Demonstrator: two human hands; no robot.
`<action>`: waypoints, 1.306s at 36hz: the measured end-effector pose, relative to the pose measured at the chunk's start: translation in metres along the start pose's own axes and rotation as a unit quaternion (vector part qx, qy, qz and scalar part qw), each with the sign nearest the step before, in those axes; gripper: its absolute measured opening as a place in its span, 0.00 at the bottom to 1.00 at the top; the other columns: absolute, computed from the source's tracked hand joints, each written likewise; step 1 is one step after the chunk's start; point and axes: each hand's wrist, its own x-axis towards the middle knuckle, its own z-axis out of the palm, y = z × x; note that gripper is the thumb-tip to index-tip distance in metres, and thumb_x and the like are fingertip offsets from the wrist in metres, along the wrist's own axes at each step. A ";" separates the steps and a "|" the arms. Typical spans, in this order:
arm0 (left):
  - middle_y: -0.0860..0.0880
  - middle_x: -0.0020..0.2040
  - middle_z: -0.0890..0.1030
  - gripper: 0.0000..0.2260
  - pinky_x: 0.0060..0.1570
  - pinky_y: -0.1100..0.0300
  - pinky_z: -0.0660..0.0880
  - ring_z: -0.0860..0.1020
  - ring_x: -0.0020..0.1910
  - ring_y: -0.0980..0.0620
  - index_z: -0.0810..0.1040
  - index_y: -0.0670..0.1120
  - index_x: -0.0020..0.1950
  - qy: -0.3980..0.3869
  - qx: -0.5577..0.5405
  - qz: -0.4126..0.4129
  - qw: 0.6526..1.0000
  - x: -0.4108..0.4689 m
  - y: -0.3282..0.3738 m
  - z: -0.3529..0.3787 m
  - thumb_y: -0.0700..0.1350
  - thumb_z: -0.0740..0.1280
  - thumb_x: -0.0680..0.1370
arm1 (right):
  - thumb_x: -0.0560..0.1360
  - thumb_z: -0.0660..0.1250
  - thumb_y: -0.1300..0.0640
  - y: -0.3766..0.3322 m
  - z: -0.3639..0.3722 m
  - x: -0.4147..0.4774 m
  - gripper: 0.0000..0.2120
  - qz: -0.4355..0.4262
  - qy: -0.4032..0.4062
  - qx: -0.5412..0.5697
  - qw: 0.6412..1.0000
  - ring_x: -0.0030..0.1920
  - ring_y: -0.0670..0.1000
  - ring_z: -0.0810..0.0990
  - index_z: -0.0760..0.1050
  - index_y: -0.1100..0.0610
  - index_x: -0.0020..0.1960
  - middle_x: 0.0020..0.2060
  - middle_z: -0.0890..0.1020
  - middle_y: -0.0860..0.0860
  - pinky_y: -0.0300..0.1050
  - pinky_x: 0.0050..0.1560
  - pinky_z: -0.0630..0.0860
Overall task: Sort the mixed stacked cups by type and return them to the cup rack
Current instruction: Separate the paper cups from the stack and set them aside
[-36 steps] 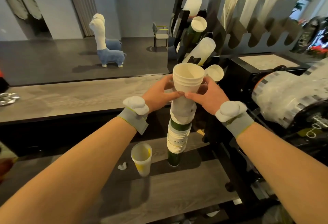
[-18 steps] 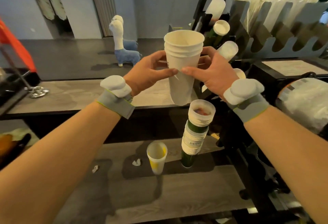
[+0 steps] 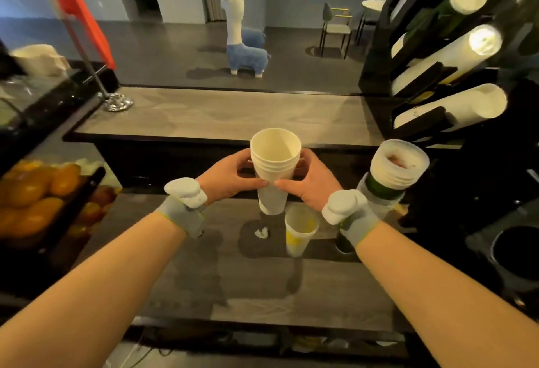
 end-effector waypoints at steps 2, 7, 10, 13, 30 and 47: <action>0.57 0.64 0.79 0.34 0.66 0.48 0.74 0.77 0.64 0.58 0.69 0.56 0.72 -0.002 0.007 -0.014 1.000 -0.007 -0.015 0.001 0.52 0.78 0.69 | 0.67 0.79 0.50 0.011 0.016 -0.001 0.36 0.017 -0.011 0.007 1.000 0.58 0.46 0.76 0.65 0.48 0.70 0.59 0.76 0.45 0.39 0.53 0.73; 0.56 0.65 0.78 0.38 0.65 0.48 0.75 0.76 0.65 0.55 0.67 0.55 0.73 0.009 0.015 -0.057 0.998 -0.027 -0.060 0.008 0.55 0.78 0.67 | 0.66 0.80 0.54 0.039 0.059 -0.004 0.37 0.042 -0.029 0.009 0.999 0.57 0.45 0.75 0.66 0.50 0.70 0.59 0.77 0.45 0.40 0.54 0.73; 0.55 0.65 0.77 0.35 0.65 0.53 0.74 0.75 0.65 0.55 0.66 0.53 0.74 0.009 0.013 -0.080 0.997 -0.036 -0.086 0.017 0.47 0.78 0.71 | 0.67 0.80 0.55 0.057 0.084 -0.007 0.37 0.064 -0.045 0.005 0.997 0.55 0.44 0.75 0.66 0.50 0.70 0.56 0.76 0.43 0.40 0.54 0.74; 0.54 0.65 0.77 0.34 0.65 0.52 0.75 0.75 0.65 0.55 0.67 0.52 0.73 0.008 0.012 -0.094 0.995 -0.040 -0.111 0.024 0.44 0.78 0.71 | 0.67 0.79 0.57 0.071 0.104 -0.008 0.35 0.077 -0.049 -0.001 0.996 0.56 0.44 0.75 0.67 0.51 0.69 0.55 0.75 0.42 0.35 0.51 0.70; 0.53 0.66 0.76 0.34 0.67 0.49 0.72 0.73 0.67 0.52 0.65 0.57 0.70 -0.003 0.001 -0.139 0.990 -0.033 -0.186 0.054 0.42 0.77 0.70 | 0.67 0.79 0.60 0.121 0.145 -0.004 0.35 0.143 -0.051 -0.043 0.987 0.56 0.44 0.74 0.67 0.54 0.70 0.56 0.76 0.45 0.34 0.52 0.69; 0.51 0.70 0.72 0.38 0.68 0.56 0.69 0.70 0.70 0.51 0.60 0.53 0.76 -0.008 -0.003 -0.148 0.989 -0.024 -0.195 0.059 0.41 0.76 0.72 | 0.72 0.74 0.57 0.125 0.149 0.007 0.33 0.203 -0.088 -0.120 0.968 0.67 0.56 0.74 0.63 0.57 0.72 0.68 0.74 0.54 0.46 0.61 0.73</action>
